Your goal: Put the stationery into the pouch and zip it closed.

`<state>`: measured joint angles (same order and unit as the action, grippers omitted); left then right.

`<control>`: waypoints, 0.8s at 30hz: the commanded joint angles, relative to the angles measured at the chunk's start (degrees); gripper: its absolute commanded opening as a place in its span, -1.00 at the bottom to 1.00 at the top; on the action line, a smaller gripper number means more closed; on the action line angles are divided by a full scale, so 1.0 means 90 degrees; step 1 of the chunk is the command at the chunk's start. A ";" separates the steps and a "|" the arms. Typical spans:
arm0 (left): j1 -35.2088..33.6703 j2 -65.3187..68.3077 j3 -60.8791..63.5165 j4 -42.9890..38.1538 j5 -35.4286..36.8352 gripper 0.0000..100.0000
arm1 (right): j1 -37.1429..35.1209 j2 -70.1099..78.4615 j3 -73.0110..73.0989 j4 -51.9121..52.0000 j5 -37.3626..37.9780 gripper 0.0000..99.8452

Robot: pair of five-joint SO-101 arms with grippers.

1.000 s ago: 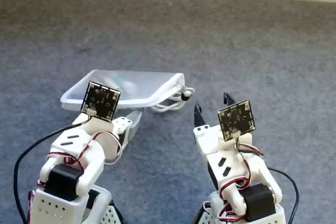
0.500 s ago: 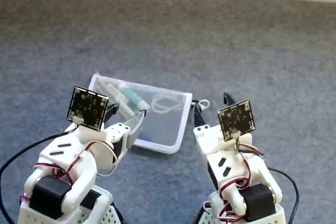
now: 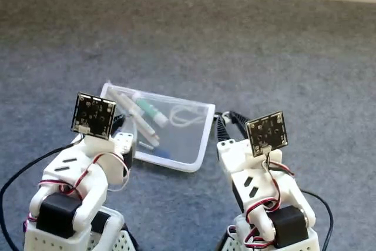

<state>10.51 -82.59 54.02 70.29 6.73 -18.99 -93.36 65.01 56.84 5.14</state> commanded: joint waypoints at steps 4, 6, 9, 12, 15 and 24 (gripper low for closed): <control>-0.0913 -0.0044 0.0767 -0.1055 0.0059 -0.99 | -0.0034 0.0015 -0.0024 -0.0327 -0.0117 -0.93; -0.1158 -0.0044 0.1148 -0.1455 0.0068 -0.99 | -0.0034 0.0015 0.0103 -0.0396 -0.0117 -0.93; -0.1363 -0.0044 0.1509 -0.1807 0.0068 -0.99 | -0.0034 0.0005 0.0181 -0.0396 -0.0117 -0.96; -0.1382 -0.0044 0.1626 -0.1905 0.0068 -0.99 | -0.0034 -0.0024 0.0181 -0.0396 -0.0117 -0.99; -0.1382 -0.0044 0.1724 -0.1963 0.0068 -0.99 | -0.0034 -0.0620 0.0230 -0.0366 -0.0127 -0.99; -0.1382 -0.0611 0.2066 -0.1954 0.0068 -0.99 | -0.0024 -0.1001 0.0220 -0.0396 -0.0107 -0.99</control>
<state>-1.71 -82.95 71.25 53.67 6.73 -18.73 -103.38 67.65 54.55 4.35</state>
